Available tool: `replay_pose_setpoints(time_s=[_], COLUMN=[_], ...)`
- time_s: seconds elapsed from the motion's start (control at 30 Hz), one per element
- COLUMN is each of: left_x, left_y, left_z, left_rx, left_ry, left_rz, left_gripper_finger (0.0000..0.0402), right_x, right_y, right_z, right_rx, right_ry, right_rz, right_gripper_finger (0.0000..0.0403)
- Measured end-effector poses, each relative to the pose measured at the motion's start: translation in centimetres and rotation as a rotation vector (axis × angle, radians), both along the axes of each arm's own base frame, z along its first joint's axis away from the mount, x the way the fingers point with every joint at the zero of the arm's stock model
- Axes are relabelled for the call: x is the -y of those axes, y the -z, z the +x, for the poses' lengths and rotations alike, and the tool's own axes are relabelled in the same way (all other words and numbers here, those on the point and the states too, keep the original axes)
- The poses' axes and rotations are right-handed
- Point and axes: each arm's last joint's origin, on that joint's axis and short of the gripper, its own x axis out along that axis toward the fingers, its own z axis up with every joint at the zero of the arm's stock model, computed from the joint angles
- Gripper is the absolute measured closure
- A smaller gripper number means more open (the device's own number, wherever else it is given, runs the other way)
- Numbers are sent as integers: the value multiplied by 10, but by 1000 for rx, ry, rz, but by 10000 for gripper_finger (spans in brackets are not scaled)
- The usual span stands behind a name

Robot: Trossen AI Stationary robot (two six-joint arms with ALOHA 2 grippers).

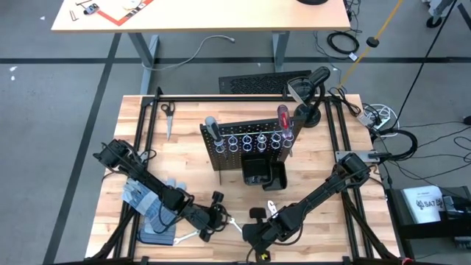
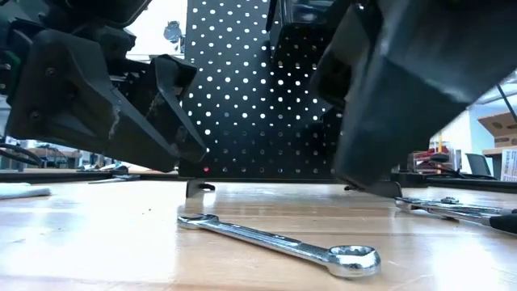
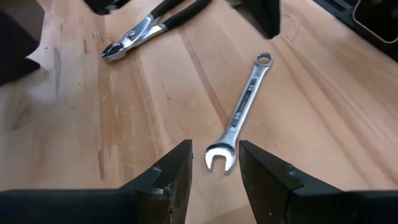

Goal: Hang tools onto peg board
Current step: Hang the silver wrench on the black peg board

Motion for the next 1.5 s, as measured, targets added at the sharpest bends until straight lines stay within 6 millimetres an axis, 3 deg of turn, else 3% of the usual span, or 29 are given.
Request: replay_pose_setpoints(time_s=[0.27,0.63,0.9,1.23,1.5], left_x=[0,-1,-1,-1,-1], left_y=[0,0,0,1,1], left_z=[0,0,0,0,0], left_rx=[4,8,8,2,1], left_ry=[-11,-21,-21,-22,-22], left_rz=[7,12,13,17,19], left_gripper_finger=[261,261,261,261,261], right_x=[-2,-2,12,19,13], right_y=[12,13,24,24,20], right_z=[0,6,2,3,8], right_rx=[-60,-12,-120,-29,74], right_ry=[-23,-55,72,125,69], right_rz=[29,33,-55,-239,-270], right_gripper_finger=[402,403,403,403,403])
